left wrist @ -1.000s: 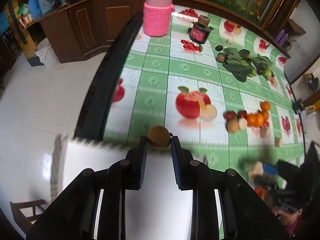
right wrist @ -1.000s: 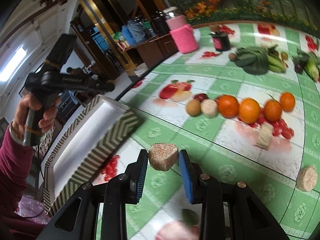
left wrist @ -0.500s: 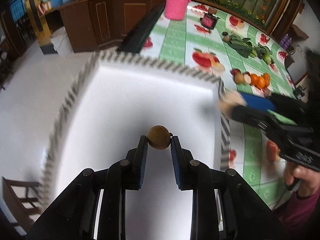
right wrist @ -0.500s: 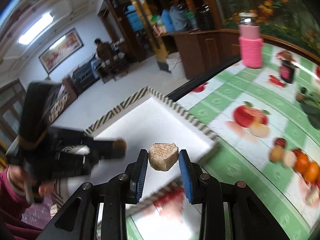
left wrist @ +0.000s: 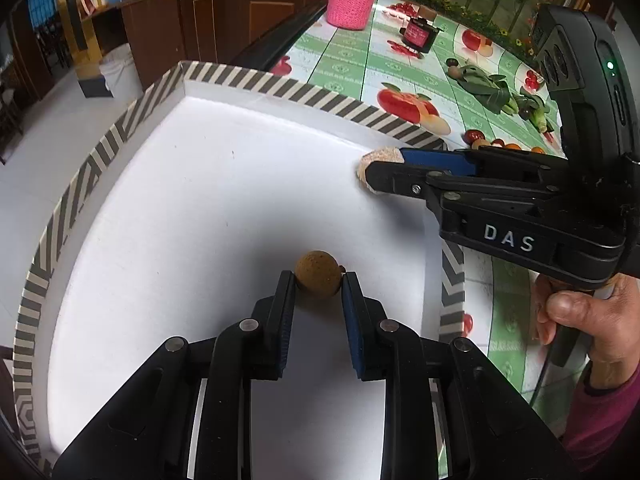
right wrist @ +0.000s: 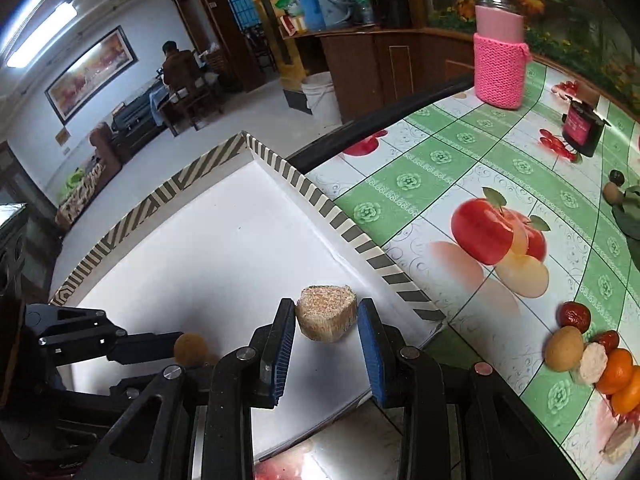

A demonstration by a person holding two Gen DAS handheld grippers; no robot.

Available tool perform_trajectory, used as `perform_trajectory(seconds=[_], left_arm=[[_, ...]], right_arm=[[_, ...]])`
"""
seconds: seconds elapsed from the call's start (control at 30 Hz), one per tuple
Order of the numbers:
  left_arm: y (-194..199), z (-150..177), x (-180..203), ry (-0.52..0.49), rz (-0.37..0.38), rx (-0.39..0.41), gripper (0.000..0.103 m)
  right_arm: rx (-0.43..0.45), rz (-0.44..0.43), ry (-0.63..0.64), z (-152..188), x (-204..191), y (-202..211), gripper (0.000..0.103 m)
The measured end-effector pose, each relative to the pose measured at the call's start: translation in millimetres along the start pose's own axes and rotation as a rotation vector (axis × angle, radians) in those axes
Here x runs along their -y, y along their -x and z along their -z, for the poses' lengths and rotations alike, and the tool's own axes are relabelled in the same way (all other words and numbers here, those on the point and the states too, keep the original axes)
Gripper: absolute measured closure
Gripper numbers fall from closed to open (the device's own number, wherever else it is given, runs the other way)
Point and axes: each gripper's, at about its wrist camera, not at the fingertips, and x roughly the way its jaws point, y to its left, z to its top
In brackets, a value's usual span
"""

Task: Organize fruits
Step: 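Lower the brown fruit into the tray with left tool while right tool releases the cake there, then grasp a third brown round fruit with left tool while right tool grasps a pale cube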

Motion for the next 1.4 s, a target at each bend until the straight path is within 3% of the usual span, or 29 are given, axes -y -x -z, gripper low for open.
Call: perform_trajectory(seconds=[0.17, 0.23, 0.3, 0.63, 0.77, 1.03, 1.2, 1.4], left_arm=[[0, 1, -3, 0.011, -0.005, 0.015, 0.076], [3, 2, -6, 0.025, -0.011, 0.026, 0.053], [9, 5, -8, 0.026, -0.02, 0.051, 0.039], [58, 27, 14, 0.001, -0.122, 0.225, 0.04], [73, 39, 31, -0.008, -0.116, 0.264, 0.04], [72, 60, 73, -0.067, -0.075, 0.258, 0.04], [66, 62, 103, -0.122, -0.05, 0.286, 0.04], [52, 53, 122, -0.188, -0.105, 0.359, 0.04]], right_arm=[[0.033, -0.03, -0.026, 4, 1, 12, 0.065], [0.058, -0.058, -0.038, 8, -1, 21, 0.065], [0.074, -0.062, -0.041, 11, -3, 31, 0.065], [0.191, -0.051, -0.1, 56, -4, 99, 0.065], [0.228, -0.04, -0.141, 78, 5, 120, 0.065], [0.246, 0.024, -0.223, 121, 34, 145, 0.065], [0.246, 0.11, -0.283, 141, 57, 155, 0.065], [0.231, 0.161, -0.332, 154, 86, 162, 0.065]])
